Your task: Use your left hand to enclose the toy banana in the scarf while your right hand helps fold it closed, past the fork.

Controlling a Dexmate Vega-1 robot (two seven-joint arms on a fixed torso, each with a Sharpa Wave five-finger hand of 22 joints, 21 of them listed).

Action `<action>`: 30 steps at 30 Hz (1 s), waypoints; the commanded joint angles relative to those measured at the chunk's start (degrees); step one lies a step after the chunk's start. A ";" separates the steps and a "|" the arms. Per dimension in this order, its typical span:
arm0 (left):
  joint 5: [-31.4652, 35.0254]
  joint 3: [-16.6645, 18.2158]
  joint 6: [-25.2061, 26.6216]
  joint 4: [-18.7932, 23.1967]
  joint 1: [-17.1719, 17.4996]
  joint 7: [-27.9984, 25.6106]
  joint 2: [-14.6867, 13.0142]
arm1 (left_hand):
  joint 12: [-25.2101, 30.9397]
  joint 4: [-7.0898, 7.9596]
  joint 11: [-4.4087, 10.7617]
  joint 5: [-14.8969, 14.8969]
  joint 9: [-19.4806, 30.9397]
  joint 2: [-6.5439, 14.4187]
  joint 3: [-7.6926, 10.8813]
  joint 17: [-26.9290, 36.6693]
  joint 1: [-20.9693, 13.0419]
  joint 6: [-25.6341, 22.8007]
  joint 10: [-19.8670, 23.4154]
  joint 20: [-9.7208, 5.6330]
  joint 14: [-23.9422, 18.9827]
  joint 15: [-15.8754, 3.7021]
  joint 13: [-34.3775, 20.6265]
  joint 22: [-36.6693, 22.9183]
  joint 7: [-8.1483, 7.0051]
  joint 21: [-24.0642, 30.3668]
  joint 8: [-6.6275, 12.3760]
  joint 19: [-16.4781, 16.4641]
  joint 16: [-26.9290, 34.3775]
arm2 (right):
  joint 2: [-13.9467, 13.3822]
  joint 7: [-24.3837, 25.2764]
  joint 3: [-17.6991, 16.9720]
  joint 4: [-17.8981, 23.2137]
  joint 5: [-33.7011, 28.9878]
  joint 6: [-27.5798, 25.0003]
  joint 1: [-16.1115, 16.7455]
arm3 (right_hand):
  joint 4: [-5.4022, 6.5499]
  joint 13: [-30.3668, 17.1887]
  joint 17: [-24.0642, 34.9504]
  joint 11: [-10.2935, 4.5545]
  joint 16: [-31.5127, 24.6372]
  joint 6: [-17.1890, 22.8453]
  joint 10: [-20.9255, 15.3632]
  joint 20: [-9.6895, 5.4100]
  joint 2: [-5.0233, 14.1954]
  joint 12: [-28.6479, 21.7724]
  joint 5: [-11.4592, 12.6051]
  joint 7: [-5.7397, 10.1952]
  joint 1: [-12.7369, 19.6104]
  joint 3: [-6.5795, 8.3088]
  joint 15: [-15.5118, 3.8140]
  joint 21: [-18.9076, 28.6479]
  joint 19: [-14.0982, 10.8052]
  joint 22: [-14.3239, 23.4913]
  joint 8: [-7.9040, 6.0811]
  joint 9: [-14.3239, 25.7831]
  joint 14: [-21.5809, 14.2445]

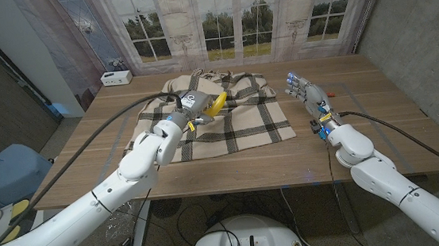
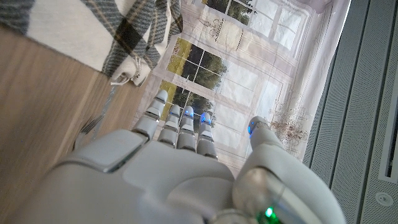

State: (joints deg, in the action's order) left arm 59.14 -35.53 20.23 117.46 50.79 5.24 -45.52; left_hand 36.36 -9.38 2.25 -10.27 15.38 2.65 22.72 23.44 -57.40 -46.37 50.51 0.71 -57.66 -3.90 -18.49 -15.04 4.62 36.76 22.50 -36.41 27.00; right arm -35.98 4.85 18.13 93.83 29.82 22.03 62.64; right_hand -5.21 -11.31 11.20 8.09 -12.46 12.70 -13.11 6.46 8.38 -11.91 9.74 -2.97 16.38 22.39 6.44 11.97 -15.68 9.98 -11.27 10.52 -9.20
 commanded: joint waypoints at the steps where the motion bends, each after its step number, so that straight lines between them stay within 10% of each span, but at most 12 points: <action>1: -0.26 -1.52 0.55 -4.83 -5.39 2.79 -0.21 | 0.49 2.65 5.33 -0.49 -0.02 7.53 2.48 0.32 -7.48 -7.77 5.36 -0.17 -5.33 -8.57 -7.72 -0.31 -3.06 0.64 0.34 0.27 -0.21 | 0.53 0.76 0.22 0.34 -1.17 0.31 -0.51 | -0.15 -0.16 0.07 0.12 -0.03 0.63 -0.65 -0.17 -0.20 -0.32 0.31 0.06 -0.06 0.17 -0.08 0.20 -0.42 0.35 -0.26 0.18 -0.67; 23: -1.06 -7.65 -5.11 -17.82 -16.93 1.08 2.91 | 0.87 2.67 5.29 -0.43 -0.29 7.23 2.62 0.86 -7.49 -8.24 5.52 -0.45 -5.73 -8.59 -8.22 -0.29 -3.19 1.87 0.34 0.52 -0.81 | 1.02 2.95 0.12 0.98 -2.33 -0.61 -0.52 | -0.27 -0.16 0.09 0.11 0.05 1.00 -0.80 -0.11 -0.25 -0.25 0.30 -0.14 -0.03 0.13 0.01 0.14 -0.44 0.34 -0.26 0.19 -0.73; 30: 1.43 -10.53 -5.62 -21.35 -19.74 -0.75 4.29 | -0.75 1.59 5.33 -0.21 -0.87 6.77 3.31 0.67 -8.49 -6.76 3.78 -0.99 -3.97 -8.78 -6.93 -0.22 -5.24 2.87 -0.71 1.25 -2.60 | 0.87 3.71 -0.32 1.52 -2.50 -0.71 0.14 | -0.30 -0.16 0.09 0.13 0.06 1.10 -0.82 -0.07 -0.25 -0.23 0.30 -0.16 -0.03 0.12 0.05 0.13 -0.44 0.34 -0.25 0.19 -0.78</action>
State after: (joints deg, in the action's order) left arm 58.44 -42.33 16.24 101.82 35.71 6.95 -43.10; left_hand 36.73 -9.40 2.27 -10.43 14.63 2.26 22.75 24.27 -57.79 -47.01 50.49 -0.02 -57.87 -4.52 -18.49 -15.03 4.37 39.05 22.32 -35.68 25.26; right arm -34.97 7.35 18.42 94.54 27.76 21.78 62.00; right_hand -5.21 -11.31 11.20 8.40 -12.46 13.31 -13.42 6.45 8.38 -11.91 9.75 -2.96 16.38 22.39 6.26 11.97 -15.67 9.98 -11.27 10.52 -9.43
